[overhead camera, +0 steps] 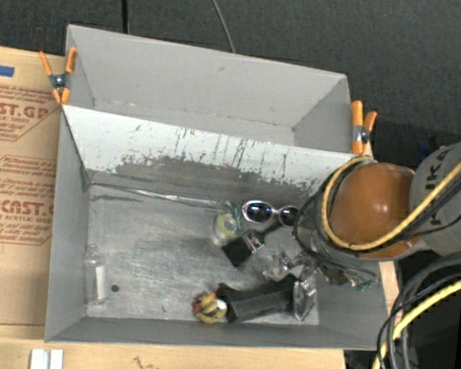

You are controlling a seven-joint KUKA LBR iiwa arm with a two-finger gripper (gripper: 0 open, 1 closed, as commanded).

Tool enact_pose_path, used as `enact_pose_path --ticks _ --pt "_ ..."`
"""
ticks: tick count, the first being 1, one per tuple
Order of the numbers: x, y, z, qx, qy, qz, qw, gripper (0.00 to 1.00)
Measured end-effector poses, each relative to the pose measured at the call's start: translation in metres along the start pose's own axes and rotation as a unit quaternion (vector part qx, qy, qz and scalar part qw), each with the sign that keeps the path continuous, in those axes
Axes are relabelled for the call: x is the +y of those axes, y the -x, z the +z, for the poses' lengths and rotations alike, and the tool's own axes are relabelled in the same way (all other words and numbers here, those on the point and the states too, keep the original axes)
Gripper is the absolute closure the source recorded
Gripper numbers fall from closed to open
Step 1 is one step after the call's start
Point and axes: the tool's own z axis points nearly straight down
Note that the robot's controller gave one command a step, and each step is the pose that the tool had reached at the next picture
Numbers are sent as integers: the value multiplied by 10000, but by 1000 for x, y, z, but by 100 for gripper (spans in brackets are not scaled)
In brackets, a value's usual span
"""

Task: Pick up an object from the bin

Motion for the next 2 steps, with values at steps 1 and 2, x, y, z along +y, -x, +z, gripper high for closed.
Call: enact_pose_path --ticks 1,2 --pt "0 0 -6 51 43 10 10000 100" --pt "2 -1 -17 101 95 10 9999 100"
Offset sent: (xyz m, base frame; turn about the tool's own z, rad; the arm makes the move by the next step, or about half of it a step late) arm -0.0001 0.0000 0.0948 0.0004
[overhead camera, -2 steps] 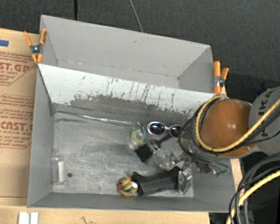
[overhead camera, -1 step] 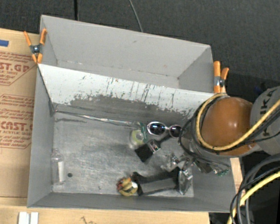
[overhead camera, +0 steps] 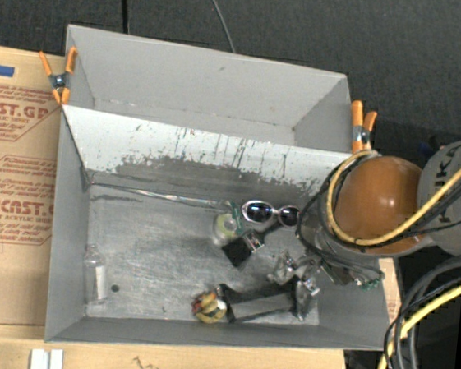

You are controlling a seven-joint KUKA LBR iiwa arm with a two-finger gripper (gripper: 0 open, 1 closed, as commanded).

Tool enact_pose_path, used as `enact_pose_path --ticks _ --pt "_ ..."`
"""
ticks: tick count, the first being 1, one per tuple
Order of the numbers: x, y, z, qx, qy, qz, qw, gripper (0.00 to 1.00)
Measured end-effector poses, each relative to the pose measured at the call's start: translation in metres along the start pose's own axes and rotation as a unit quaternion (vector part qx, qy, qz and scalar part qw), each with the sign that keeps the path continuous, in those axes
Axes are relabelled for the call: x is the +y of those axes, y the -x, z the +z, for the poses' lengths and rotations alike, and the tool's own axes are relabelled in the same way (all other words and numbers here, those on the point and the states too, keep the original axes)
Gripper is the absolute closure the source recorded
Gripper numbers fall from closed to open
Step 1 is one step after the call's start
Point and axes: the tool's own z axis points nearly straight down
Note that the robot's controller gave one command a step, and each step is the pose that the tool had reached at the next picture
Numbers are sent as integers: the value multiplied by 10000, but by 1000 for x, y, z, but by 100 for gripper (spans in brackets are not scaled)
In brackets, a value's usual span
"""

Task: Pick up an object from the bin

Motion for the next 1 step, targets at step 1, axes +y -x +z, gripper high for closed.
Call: enact_pose_path --ticks 1 --pt "1 -1 -21 33 23 -14 10000 100"
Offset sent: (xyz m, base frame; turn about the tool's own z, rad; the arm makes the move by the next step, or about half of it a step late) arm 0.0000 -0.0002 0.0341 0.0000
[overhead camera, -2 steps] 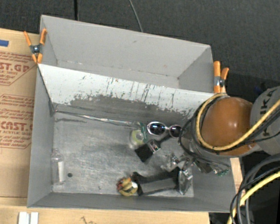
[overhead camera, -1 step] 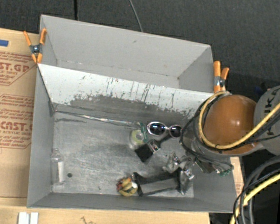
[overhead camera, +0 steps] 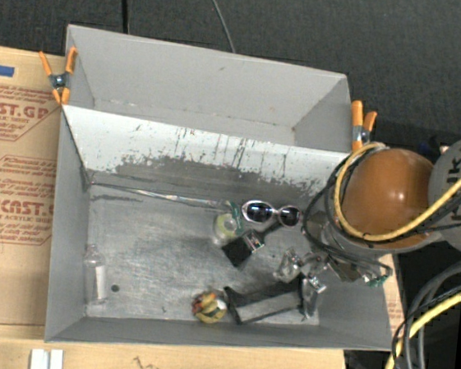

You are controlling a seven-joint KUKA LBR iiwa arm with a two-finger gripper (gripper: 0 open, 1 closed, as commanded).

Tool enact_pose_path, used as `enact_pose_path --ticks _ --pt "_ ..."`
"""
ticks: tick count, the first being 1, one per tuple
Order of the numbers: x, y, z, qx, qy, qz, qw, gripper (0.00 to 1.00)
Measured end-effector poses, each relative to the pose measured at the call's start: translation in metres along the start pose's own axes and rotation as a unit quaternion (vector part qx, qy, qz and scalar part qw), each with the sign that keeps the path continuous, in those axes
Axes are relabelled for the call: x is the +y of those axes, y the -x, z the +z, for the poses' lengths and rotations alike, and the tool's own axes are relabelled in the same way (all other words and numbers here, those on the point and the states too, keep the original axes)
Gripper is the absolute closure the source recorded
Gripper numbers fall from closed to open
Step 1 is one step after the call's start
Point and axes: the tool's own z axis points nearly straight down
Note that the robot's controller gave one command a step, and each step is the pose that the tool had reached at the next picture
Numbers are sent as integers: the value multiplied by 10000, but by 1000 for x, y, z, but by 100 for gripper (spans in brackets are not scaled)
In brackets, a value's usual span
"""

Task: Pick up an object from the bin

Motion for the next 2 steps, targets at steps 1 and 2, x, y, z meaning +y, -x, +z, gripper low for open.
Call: enact_pose_path --ticks 1,2 --pt "0 -1 -19 26 8 -4 10000 100" --pt "0 -1 -33 27 7 -1 10000 100"
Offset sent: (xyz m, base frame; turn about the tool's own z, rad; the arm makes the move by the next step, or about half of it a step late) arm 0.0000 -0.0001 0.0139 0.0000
